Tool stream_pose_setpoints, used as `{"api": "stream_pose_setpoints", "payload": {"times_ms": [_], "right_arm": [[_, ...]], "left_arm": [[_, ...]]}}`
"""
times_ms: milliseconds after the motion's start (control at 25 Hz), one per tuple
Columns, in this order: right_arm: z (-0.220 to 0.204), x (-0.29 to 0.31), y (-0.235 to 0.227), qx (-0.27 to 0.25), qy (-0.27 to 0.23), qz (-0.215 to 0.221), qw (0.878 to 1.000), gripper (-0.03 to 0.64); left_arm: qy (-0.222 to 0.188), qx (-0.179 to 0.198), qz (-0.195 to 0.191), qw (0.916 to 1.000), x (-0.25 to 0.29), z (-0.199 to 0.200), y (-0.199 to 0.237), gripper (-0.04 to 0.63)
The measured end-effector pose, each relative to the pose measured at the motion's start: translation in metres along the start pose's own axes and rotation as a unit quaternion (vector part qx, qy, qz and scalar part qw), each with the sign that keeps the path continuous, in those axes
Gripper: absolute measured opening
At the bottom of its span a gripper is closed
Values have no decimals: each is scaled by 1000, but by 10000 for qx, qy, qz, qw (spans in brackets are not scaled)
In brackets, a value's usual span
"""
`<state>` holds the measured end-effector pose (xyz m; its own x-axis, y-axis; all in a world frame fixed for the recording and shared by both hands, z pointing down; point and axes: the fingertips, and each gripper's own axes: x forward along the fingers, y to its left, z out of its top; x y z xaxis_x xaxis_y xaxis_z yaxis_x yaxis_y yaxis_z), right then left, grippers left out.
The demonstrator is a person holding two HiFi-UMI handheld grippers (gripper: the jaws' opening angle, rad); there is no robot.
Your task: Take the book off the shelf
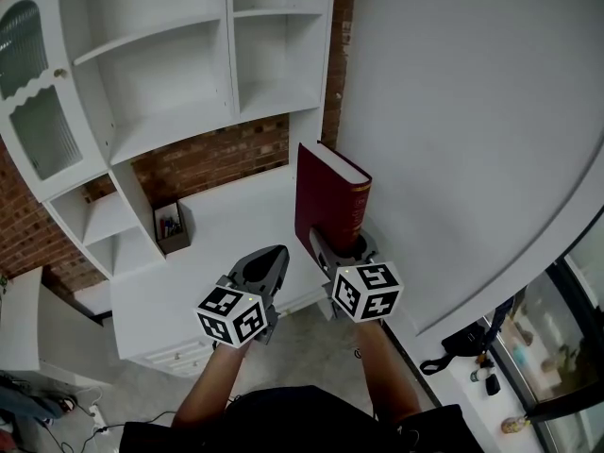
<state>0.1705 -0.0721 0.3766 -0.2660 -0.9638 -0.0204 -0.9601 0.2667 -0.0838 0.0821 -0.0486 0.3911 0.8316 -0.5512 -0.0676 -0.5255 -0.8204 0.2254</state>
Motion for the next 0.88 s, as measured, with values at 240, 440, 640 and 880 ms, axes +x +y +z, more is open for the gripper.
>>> {"api": "stream_pose_setpoints", "payload": {"times_ms": [240, 440, 640, 880], "right_arm": [[-2, 6, 3, 42, 41, -58, 10000, 239], [-3, 13, 10, -71, 126, -88, 9999, 239], [-2, 17, 13, -49, 127, -193, 9997, 239], [-3, 26, 21, -56, 137, -263, 9995, 239]], "left_arm": [[10, -2, -26, 10000, -1, 6, 7, 16], [1, -18, -24, 10000, -6, 12, 18, 15], [16, -43, -42, 10000, -12, 15, 29, 15], [1, -97, -96, 9999, -17, 20, 43, 16]]}}
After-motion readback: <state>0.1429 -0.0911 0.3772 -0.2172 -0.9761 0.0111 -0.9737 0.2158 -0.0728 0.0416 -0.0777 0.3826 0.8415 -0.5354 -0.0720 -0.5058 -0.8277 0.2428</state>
